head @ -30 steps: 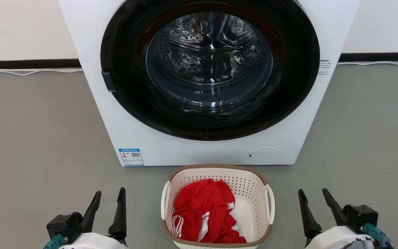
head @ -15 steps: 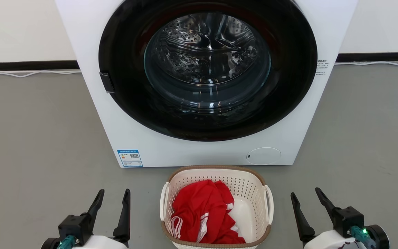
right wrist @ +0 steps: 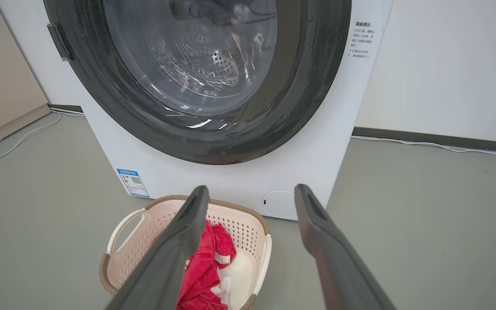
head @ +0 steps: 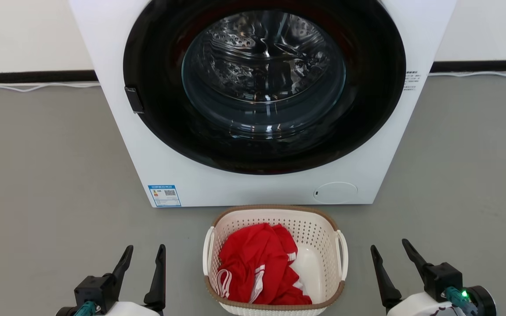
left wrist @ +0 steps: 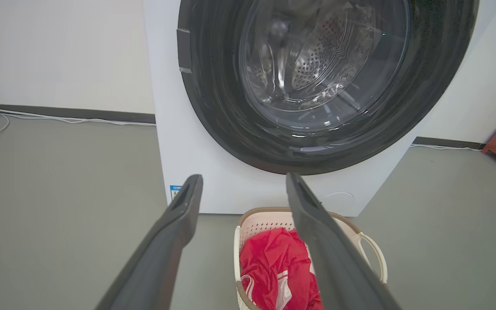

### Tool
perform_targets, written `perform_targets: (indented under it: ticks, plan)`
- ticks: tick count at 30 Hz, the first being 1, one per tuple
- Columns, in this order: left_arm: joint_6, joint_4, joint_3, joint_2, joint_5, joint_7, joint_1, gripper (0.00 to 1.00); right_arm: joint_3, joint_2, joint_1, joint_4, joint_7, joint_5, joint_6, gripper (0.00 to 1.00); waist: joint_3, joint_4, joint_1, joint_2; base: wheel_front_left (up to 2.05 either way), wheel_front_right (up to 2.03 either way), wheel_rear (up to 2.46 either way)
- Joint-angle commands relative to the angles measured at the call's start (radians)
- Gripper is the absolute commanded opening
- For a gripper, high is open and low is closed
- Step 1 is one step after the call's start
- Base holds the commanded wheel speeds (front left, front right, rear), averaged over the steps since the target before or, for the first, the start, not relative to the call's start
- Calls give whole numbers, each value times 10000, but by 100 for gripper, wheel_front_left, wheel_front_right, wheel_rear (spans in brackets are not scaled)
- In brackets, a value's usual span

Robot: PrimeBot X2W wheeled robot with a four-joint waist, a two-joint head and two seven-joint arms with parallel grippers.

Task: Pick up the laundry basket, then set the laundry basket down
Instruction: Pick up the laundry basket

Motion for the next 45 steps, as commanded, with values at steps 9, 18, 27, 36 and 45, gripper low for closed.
perform_targets:
  ticks: [9, 18, 27, 36, 45]
  plan:
    - [-53, 244, 104, 100, -160, -107, -833, 100, 29, -53, -1154, 702, -139, -349, 62, 100, 797, 24, 0, 0, 0, 0, 0]
    - [-66, 1047, -26, 100, -139, -107, -1831, 100, -81, -53, -2139, 1622, -139, -422, 62, 100, 1797, 95, 0, 0, 0, 0, 0]
    - [-92, 2193, -397, 100, -231, -107, -3564, 100, -269, -53, -3724, 2786, -139, -643, 62, 100, 3688, 120, 0, 0, 0, 0, 0]
    - [-112, 3093, -944, 100, -397, -107, -5212, 100, -562, -53, -5193, 3513, -139, -1148, 62, 100, 5410, 121, 0, 0, 0, 0, 0]
    - [-116, 3713, -1100, 100, -350, -107, -6296, 100, -832, -53, -6092, 3824, -139, -1283, 62, 100, 6551, 81, 0, 0, 0, 0, 0]
